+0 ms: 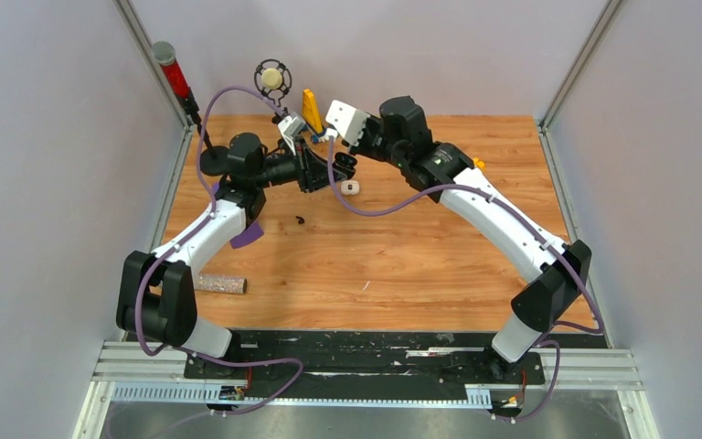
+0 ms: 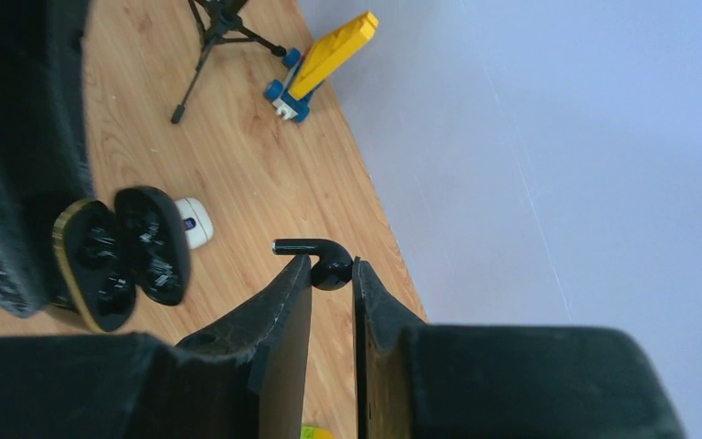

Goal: Insert the wireless bluetooth earbuds into the charging case
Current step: Place the earbud in the charging case.

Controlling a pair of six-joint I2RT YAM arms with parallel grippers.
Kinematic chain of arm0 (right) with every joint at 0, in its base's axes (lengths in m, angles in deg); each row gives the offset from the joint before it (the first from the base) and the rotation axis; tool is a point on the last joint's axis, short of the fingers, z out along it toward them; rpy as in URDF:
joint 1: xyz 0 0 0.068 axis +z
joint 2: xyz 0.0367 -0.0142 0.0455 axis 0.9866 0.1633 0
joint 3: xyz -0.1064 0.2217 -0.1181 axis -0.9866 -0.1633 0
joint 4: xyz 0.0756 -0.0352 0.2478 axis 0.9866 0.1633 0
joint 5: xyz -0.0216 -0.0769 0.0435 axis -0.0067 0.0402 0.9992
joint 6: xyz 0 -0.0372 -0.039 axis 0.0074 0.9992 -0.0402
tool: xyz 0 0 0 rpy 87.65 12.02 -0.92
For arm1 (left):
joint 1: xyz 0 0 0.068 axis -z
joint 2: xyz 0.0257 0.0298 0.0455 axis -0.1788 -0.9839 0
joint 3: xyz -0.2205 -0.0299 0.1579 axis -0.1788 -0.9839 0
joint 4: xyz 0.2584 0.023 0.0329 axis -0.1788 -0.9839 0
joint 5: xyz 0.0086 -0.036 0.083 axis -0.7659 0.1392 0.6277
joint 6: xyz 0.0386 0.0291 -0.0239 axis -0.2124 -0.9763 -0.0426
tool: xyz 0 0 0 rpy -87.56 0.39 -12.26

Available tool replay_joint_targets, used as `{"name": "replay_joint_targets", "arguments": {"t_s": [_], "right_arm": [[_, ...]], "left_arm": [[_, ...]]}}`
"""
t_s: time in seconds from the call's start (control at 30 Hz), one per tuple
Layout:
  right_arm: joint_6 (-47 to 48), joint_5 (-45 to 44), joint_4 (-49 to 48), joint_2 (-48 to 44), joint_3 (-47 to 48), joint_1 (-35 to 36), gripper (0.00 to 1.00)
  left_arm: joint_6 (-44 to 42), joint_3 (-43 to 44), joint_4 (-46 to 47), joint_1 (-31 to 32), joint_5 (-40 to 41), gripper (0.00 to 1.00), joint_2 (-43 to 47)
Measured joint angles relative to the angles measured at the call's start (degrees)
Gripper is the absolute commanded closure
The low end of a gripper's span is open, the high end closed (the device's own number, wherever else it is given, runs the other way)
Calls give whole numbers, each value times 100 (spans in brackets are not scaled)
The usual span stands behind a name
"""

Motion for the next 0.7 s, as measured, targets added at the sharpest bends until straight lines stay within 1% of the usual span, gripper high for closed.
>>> {"name": "replay_joint_targets", "arguments": {"t_s": [0.3,0.7], "right_arm": [[-44,-243,44,-76,0,625,93],[-61,-422,42,-365,-319,896,94]], "left_arm": [[39,-70,116,0,15,100,0],[42,-70,142,0,13,100,0]]}}
